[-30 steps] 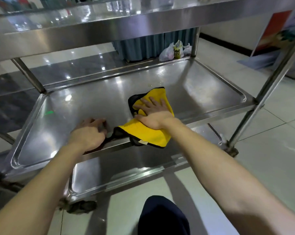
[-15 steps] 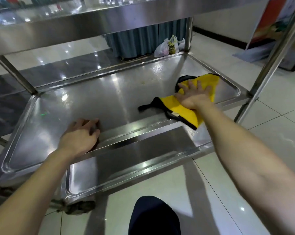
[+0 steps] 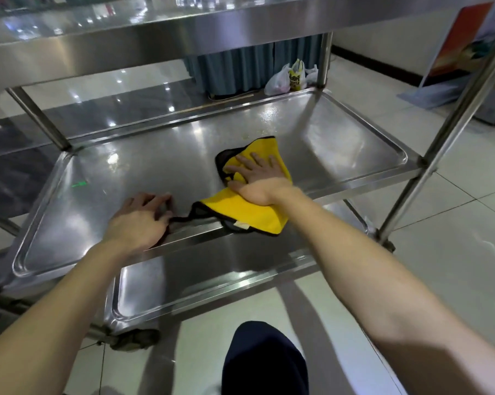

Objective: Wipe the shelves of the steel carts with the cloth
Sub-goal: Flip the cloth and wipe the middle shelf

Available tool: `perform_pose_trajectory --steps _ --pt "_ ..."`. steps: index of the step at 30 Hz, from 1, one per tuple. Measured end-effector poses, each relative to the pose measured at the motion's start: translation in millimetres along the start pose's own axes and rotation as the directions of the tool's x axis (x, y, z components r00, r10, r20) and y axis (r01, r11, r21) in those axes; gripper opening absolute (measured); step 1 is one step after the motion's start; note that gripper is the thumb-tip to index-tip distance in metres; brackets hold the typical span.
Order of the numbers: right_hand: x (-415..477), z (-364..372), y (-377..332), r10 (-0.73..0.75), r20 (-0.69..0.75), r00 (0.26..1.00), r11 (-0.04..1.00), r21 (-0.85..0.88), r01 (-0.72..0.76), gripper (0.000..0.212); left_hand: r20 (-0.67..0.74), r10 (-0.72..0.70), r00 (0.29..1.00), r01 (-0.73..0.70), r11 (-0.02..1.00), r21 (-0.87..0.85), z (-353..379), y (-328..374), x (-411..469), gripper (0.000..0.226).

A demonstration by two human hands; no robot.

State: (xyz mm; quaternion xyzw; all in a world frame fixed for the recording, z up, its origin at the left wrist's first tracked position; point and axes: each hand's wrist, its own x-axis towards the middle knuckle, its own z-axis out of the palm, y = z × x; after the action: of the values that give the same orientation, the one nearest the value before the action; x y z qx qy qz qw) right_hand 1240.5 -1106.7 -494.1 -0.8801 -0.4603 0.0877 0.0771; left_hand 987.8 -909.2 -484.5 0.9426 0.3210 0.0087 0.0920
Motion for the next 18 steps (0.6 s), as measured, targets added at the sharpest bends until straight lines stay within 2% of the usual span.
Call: perform_pose_trajectory --steps 4,9,14,18 --pt "-15.6 -22.4 105.0 0.196 -0.052 0.979 0.981 0.005 -0.196 0.065 -0.012 -0.005 1.0 0.005 1.0 -0.002 2.4 -6.1 1.8 0.052" --pt "-37.3 -42.3 206.4 0.43 -0.064 0.901 0.902 0.004 -0.431 0.071 -0.03 0.007 1.0 -0.007 1.0 0.021 3.6 -5.3 0.6 0.053" --pt "-34.8 -39.6 195.4 0.486 -0.07 0.871 0.873 -0.011 -0.488 0.074 -0.046 0.019 0.999 -0.016 0.998 0.062 3.8 -5.2 0.3 0.053" --pt "-28.8 -31.0 132.9 0.447 -0.043 0.893 0.894 -0.012 -0.448 0.072 -0.066 0.037 0.997 -0.031 0.996 0.085 7.9 -5.9 0.8 0.053"
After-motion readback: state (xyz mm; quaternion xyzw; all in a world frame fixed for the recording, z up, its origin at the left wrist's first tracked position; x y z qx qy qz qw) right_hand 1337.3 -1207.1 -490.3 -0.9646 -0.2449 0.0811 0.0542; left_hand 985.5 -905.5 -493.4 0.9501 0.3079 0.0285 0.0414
